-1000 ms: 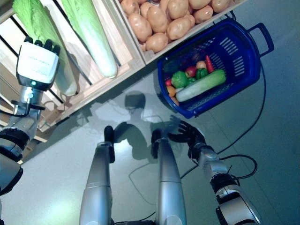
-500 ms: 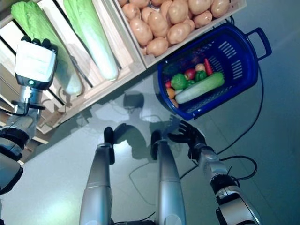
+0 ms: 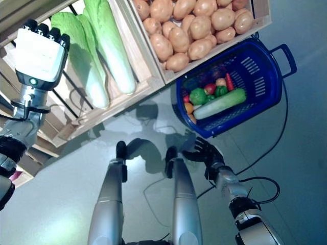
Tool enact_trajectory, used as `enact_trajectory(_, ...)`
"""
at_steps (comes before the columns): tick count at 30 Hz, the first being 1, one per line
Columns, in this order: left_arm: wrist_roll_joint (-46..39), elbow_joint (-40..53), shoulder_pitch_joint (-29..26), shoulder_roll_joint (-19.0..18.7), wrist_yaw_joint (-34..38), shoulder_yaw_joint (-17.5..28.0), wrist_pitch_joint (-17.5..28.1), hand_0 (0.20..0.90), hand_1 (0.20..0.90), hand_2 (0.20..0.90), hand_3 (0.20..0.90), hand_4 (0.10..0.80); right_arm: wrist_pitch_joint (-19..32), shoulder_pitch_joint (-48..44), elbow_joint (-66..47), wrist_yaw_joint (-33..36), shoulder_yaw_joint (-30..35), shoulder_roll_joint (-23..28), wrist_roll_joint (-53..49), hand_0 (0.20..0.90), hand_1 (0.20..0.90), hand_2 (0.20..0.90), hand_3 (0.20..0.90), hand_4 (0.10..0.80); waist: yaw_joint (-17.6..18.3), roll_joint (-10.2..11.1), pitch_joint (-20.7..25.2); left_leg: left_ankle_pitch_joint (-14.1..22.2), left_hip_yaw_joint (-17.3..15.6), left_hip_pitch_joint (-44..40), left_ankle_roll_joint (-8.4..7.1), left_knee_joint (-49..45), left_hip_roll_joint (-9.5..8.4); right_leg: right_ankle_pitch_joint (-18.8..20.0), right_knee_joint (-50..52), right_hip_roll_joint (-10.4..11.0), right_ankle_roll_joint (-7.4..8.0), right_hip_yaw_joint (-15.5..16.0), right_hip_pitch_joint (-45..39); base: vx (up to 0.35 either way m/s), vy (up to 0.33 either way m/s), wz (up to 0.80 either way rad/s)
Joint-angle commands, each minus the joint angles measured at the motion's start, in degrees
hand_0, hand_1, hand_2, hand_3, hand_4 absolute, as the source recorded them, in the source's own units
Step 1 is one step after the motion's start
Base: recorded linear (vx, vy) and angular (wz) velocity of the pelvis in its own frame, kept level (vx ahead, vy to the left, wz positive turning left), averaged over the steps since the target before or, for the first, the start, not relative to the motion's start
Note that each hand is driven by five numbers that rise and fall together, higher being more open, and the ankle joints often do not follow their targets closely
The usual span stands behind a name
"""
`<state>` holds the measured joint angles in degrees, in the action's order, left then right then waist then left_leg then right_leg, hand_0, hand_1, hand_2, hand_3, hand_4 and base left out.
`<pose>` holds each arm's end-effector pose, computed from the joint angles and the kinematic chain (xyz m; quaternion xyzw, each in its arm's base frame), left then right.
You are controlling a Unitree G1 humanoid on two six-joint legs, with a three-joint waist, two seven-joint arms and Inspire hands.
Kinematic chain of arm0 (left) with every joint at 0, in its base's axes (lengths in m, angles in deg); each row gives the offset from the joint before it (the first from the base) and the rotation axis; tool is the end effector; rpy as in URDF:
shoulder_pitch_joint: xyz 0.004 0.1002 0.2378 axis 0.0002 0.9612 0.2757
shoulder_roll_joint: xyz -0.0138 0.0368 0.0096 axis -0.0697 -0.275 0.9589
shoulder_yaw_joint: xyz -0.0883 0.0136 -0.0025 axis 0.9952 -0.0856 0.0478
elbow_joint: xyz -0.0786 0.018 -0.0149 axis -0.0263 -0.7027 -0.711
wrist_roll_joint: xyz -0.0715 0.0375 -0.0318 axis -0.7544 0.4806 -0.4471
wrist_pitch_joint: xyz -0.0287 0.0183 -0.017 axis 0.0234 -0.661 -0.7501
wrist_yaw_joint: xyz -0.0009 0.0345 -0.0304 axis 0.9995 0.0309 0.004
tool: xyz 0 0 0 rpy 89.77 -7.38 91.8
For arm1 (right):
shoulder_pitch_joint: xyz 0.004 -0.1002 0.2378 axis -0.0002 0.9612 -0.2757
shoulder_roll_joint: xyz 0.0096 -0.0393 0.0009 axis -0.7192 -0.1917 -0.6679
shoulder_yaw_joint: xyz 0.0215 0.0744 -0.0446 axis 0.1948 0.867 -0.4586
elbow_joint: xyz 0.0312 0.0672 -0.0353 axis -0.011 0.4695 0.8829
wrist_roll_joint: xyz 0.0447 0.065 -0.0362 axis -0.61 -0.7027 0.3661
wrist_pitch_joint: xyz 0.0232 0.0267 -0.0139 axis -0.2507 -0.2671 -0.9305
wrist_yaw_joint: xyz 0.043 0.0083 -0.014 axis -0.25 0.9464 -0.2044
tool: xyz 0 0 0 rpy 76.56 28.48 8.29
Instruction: Put vegetables into the basket
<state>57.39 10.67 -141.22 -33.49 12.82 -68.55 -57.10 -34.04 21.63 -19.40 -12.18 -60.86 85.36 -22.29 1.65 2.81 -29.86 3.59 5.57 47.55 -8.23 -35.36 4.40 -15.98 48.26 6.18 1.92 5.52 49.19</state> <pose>0.3032 0.2799 0.2049 0.7773 -0.3886 0.3229 0.3748 0.2378 -0.2285 0.0270 0.0457 0.1988 -0.0185 0.9788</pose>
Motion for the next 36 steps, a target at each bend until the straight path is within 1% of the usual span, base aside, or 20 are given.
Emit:
enact_trajectory(1,-4.2,6.1,-2.1,-3.5,8.4,8.7,-2.7,0.3,0.3,0.3,0.3,0.4,4.6,3.6,-3.6,1.1,3.6,1.0,-3.3,0.9,0.9,0.9,0.9,0.8,-0.3,-1.5,0.1,2.4,-7.1,-3.2,8.39,0.4,-5.15,8.1,-9.9,-1.6,-1.94,0.7,-6.0,0.028,-0.05,0.03)
enact_trajectory(5,-6.0,7.4,-0.2,-2.9,9.3,10.9,-1.7,0.3,0.3,0.3,0.3,0.4,5.2,4.1,-3.2,1.2,3.6,-0.3,-3.4,0.9,0.9,0.9,0.9,0.8,-0.9,-1.2,0.1,2.4,-6.7,-5.4,8.51,1.7,-5.57,8.2,-11.1,-1.5,-1.76,1.2,-8.1,0.037,-0.047,0.06)
enact_trajectory(7,-4.5,8.1,1.4,-2.5,9.2,12.2,-1.0,0.3,0.3,0.3,0.3,0.4,5.1,4.5,-3.2,1.2,3.7,-1.2,-2.9,0.9,0.9,0.9,0.9,0.8,-1.1,-0.8,0.1,2.4,-6.5,-6.9,8.43,2.2,-5.85,8.6,-12.2,-1.6,-1.55,1.3,-9.8,0.064,-0.049,0.06)
enact_trajectory(10,-2.7,9.2,2.2,-2.5,7.9,12.6,-0.6,0.3,0.3,0.3,0.3,0.4,5.2,4.7,-3.0,1.3,3.8,-1.8,-2.7,0.9,0.9,0.9,0.9,0.8,-1.3,-0.6,0.1,2.6,-6.5,-8.1,8.45,2.3,-5.96,8.7,-13.1,-1.4,-1.51,1.5,-11.4,0.064,-0.03,0.0)
enact_trajectory(13,0.9,9.2,0.9,-2.7,3.9,10.7,-0.6,0.3,0.3,0.3,0.3,0.4,4.5,3.9,-1.8,1.5,3.8,-1.8,-2.3,0.9,0.9,0.9,0.9,0.8,-1.2,-0.9,0.1,3.2,-6.7,-8.2,8.67,1.3,-5.92,8.3,-12.4,-1.2,-1.71,1.5,-11.6,0.069,0.026,0.0)
enact_trajectory(15,5.5,9.0,-0.9,-3.2,-1.1,7.9,0.1,0.3,0.3,0.3,0.3,0.4,3.7,3.3,-1.5,1.4,3.8,-1.3,-2.1,0.9,0.9,0.9,0.9,0.8,-0.8,-1.1,0.1,3.3,-7.1,-7.9,8.96,1.1,-5.67,8.2,-11.7,-1.2,-1.85,1.4,-11.0,0.053,0.039,0.0)
enact_trajectory(16,6.6,8.7,-1.7,-3.7,-3.1,6.5,1.1,0.599,0.599,0.599,0.599,0.599,3.6,3.1,-1.2,1.0,3.9,-1.0,-2.2,0.9,0.9,0.9,0.9,0.8,-0.7,-1.2,0.1,3.4,-7.2,-7.7,9.08,1.0,-5.57,8.2,-11.5,-1.3,-1.91,1.4,-10.7,0.032,0.038,0.01)
enact_trajectory(17,7.5,8.6,-2.5,-3.9,-5.1,4.9,1.7,0.782,0.782,0.782,0.782,0.722,3.1,2.7,-1.2,0.8,4.0,-0.6,-2.0,0.9,0.9,0.9,0.9,0.8,-0.5,-1.4,0.1,3.2,-7.4,-7.3,9.1,0.8,-5.49,8.2,-11.0,-1.3,-1.9,1.3,-10.2,0.024,0.039,0.0)
enact_trajectory(19,8.7,7.5,-3.6,-4.5,-7.3,2.6,2.5,0.782,0.782,0.782,0.782,0.722,2.6,2.4,-1.7,0.9,3.8,0.0,-1.6,0.9,0.9,0.9,0.9,0.8,0.0,-1.7,0.1,3.0,-7.7,-6.7,9.29,1.0,-5.36,8.3,-10.7,-1.5,-1.93,1.0,-9.2,0.011,0.052,-0.01)
enact_trajectory(20,9.1,6.9,-4.2,-4.7,-7.4,1.6,2.9,0.806,0.806,0.806,0.806,0.737,2.4,2.3,-1.8,0.9,3.8,0.2,-1.3,0.9,0.9,0.9,0.9,0.8,0.2,-1.8,0.1,3.0,-7.9,-6.5,9.33,1.0,-5.24,8.3,-10.5,-1.5,-1.92,0.9,-8.8,0.003,0.051,-0.03)
enact_trajectory(21,9.1,6.4,-4.5,-4.9,-7.4,1.1,3.1,0.9,0.9,0.9,0.9,0.8,2.3,2.2,-1.8,0.9,3.8,0.4,-1.3,0.9,0.9,0.9,0.9,0.8,0.3,-1.9,0.1,2.9,-8.0,-6.4,9.42,1.1,-5.2,8.3,-10.4,-1.5,-1.92,0.8,-8.5,0.002,0.052,-0.04)
enact_trajectory(22,9.5,5.5,-5.0,-5.3,-7.7,-0.1,3.6,0.9,0.9,0.9,0.9,0.8,2.1,2.0,-2.0,0.9,3.5,1.2,-1.5,0.9,0.9,0.9,0.9,0.8,0.6,-2.1,0.1,2.8,-8.1,-5.8,9.46,1.0,-5.13,8.4,-10.1,-1.5,-1.93,0.6,-7.8,0.0,0.037,-0.04)
enact_trajectory(23,9.5,5.5,-5.1,-5.3,-7.7,-0.2,3.6,0.9,0.9,0.9,0.9,0.8,2.1,2.0,-2.0,0.9,3.5,1.1,-1.5,0.9,0.9,0.9,0.9,0.8,0.6,-2.1,0.1,2.8,-8.2,-5.8,9.46,1.0,-5.13,8.4,-10.1,-1.5,-1.93,0.6,-7.8,-0.004,0.051,-0.06)
enact_trajectory(28,9.9,3.6,-8.0,-5.8,-9.1,-3.9,5.5,0.9,0.9,0.9,0.9,0.8,1.9,0.8,-1.3,0.0,2.9,3.1,-1.9,0.9,0.9,0.9,0.9,0.8,1.2,-2.8,0.1,2.8,-8.6,-3.9,9.45,-0.2,-4.76,8.2,-8.8,-1.2,-2.07,0.3,-5.8,-0.009,0.028,-0.03)
enact_trajectory(30,10.2,2.5,-9.7,-5.8,-9.2,-5.1,7.0,0.9,0.9,0.9,0.9,0.8,2.3,0.5,-0.7,-0.1,2.7,3.3,-2.2,0.9,0.9,0.9,0.9,0.8,1.3,-2.9,0.1,2.7,-8.7,-3.3,9.45,-0.4,-4.6,8.1,-8.3,-1.1,-2.06,0.3,-5.0,0.0,0.0,0.0)
enact_trajectory(33,12.0,1.4,-11.4,-5.6,-11.1,-6.5,9.2,0.9,0.9,0.9,0.9,0.8,2.5,0.0,-0.2,-0.5,2.6,3.6,-2.1,0.9,0.9,0.9,0.9,0.8,1.6,-3.0,0.1,2.5,-8.7,-2.3,9.41,-0.7,-4.35,8.2,-7.9,-0.9,-2.1,0.3,-3.9,0.0,0.0,0.0)
enact_trajectory(36,11.9,-0.4,-12.0,-5.5,-12.4,-7.6,9.3,0.9,0.9,0.9,0.9,0.8,2.7,-0.6,0.6,-0.5,2.7,3.8,-1.8,0.9,0.9,0.9,0.9,0.8,1.8,-3.1,0.1,2.3,-8.8,-1.7,9.21,-0.8,-4.13,8.3,-7.9,-1.0,-2.06,0.0,-3.4,0.0,0.0,0.0)
